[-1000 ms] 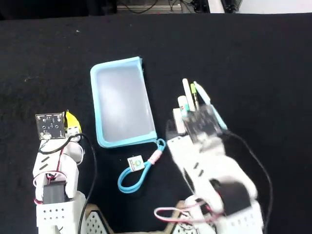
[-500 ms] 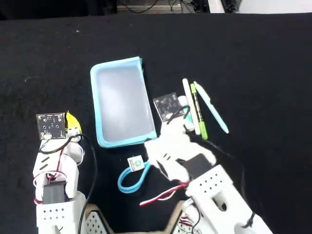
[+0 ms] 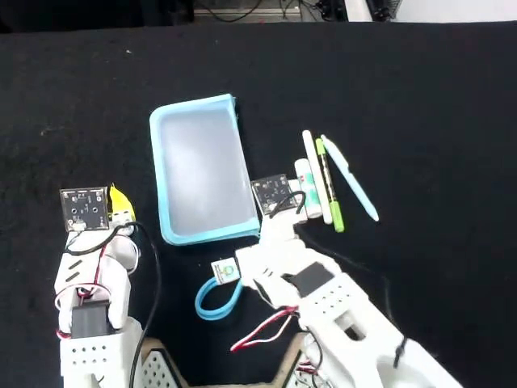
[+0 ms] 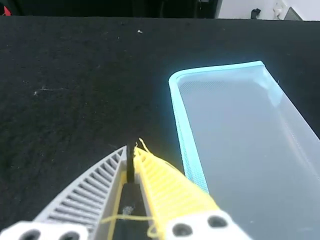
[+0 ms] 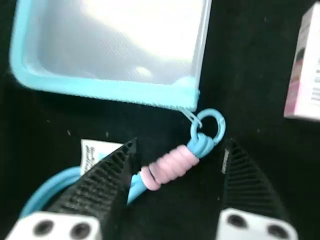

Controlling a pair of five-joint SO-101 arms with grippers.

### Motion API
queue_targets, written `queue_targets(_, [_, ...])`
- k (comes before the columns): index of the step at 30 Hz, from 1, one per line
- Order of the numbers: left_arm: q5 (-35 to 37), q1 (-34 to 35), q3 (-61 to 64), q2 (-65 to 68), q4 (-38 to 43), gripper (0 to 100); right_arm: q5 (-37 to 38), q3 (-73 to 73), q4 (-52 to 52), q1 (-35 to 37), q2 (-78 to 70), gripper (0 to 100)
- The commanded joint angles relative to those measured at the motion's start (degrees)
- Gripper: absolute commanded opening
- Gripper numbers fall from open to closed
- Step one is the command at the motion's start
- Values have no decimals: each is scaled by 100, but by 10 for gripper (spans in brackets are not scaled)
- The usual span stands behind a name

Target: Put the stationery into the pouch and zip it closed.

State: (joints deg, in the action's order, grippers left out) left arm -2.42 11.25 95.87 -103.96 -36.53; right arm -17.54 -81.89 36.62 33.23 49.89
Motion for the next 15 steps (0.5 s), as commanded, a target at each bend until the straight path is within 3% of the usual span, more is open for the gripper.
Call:
queue_targets(1, [-44, -57, 145, -18, -35, 33, -70, 532, -44, -193, -681, 255])
queue_targets(9, [-44, -31, 145, -18, -35, 33, 316, 1481, 782, -220, -1991, 247])
queue_targets(15, [-44, -22, 145, -18, -35, 33, 2189, 2334, 1248, -642, -3081, 6])
